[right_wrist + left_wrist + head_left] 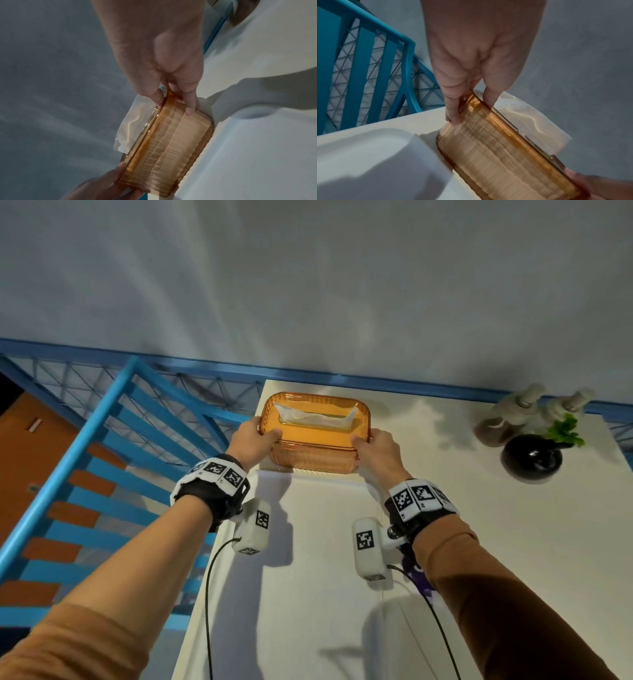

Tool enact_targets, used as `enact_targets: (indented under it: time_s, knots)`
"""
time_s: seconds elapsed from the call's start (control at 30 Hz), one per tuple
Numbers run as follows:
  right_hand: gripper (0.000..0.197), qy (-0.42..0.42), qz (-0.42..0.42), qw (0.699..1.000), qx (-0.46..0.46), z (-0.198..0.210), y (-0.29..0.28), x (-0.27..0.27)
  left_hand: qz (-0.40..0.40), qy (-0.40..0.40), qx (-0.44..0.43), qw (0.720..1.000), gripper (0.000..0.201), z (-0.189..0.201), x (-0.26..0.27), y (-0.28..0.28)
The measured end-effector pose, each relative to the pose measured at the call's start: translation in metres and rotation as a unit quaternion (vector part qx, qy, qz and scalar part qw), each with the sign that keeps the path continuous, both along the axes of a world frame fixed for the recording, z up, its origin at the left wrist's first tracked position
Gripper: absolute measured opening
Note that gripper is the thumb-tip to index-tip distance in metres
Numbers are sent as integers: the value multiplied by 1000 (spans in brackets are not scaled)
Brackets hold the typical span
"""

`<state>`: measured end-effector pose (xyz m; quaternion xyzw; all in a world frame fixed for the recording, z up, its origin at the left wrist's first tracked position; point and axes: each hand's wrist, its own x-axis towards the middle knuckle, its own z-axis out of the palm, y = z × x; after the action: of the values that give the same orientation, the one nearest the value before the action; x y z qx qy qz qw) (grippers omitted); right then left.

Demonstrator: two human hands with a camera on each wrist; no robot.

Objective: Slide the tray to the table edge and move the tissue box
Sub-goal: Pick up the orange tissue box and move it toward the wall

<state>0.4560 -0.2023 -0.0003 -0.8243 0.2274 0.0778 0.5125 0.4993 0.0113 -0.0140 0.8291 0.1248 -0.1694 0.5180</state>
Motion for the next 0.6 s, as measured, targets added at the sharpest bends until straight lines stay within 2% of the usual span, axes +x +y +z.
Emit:
enact_targets:
  time_s: [0.1, 0.23, 0.43, 0.53, 0.6]
  knots:
    - [45, -39, 33, 998, 28, -4, 3, -1, -40, -27, -45, 998, 75, 15, -12, -1]
    - [66, -95, 68, 991, 71, -6, 7, -3, -93, -78, -30, 992, 83, 7, -6, 3]
    - [73, -95, 79, 991, 56, -9, 3, 24, -89, -92, -9, 992, 76, 0, 23, 1]
    - [78, -94, 86, 992, -24, -12, 0, 38, -96, -86, 15, 992, 81, 1, 36, -2]
    - [75, -104, 84, 991, -34, -12, -1, 48, -100, -89, 33, 991, 85, 6, 47, -3]
